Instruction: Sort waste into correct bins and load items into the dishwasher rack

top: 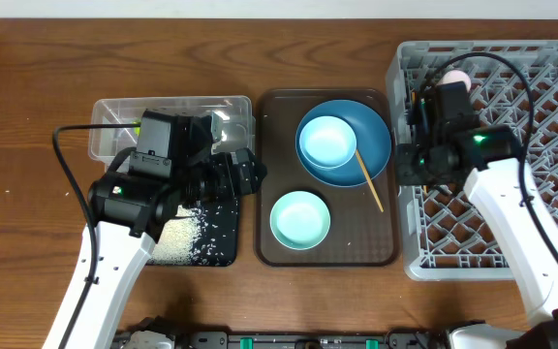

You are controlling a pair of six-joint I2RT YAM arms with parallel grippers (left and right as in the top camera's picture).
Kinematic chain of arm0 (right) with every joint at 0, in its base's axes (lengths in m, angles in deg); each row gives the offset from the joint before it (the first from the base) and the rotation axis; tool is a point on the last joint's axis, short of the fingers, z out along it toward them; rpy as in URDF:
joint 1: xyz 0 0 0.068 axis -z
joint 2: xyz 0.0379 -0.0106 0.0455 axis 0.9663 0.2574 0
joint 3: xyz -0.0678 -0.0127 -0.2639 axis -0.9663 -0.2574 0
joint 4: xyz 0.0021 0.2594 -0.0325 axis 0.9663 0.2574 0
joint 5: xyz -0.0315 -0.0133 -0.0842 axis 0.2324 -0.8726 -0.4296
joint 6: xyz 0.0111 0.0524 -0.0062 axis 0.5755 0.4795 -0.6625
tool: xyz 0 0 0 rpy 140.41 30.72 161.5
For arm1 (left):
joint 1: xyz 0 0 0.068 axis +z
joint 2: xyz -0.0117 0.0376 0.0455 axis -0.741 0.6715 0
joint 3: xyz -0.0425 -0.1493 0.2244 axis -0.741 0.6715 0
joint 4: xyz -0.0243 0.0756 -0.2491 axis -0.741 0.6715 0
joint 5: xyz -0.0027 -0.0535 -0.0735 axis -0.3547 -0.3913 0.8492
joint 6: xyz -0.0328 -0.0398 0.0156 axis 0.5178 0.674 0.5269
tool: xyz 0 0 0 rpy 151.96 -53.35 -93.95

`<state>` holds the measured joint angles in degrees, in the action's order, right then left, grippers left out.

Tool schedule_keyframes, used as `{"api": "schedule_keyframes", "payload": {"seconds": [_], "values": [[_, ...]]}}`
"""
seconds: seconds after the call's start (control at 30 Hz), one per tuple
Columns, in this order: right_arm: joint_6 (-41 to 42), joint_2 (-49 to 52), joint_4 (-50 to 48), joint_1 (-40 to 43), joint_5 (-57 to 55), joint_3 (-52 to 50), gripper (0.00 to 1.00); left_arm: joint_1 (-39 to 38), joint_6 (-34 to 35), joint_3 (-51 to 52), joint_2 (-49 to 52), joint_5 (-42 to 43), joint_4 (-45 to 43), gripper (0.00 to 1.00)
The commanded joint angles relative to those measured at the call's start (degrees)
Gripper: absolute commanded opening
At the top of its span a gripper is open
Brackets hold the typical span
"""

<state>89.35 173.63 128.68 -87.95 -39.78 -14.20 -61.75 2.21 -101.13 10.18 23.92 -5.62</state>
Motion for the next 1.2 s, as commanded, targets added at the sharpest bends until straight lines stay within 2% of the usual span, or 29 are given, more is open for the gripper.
{"api": "schedule_keyframes", "payload": {"seconds": [0.0,0.23,0.53,0.87,1.17], "values": [[0.15,0.46,-0.2,-2.73,2.16,-1.42,0.36,0.15,-0.37,0.0,0.2,-0.55,0.15,0.94],[0.15,0.46,-4.22,-6.16,-1.46,-7.15,0.38,0.15,-0.37,0.0,0.2,-0.55,0.15,0.95],[0.15,0.57,-15.39,-6.73,-1.88,-16.94,0.35,0.15,-0.37,0.0,0.2,-0.55,0.15,0.95],[0.17,0.57,-18.84,-6.93,1.11,-19.8,0.34,0.15,-0.37,0.0,0.2,-0.55,0.15,0.94],[0.17,0.57,-18.73,-7.63,1.11,-19.8,0.18,0.15,-0.37,0.0,0.2,-0.55,0.15,0.94]]}}
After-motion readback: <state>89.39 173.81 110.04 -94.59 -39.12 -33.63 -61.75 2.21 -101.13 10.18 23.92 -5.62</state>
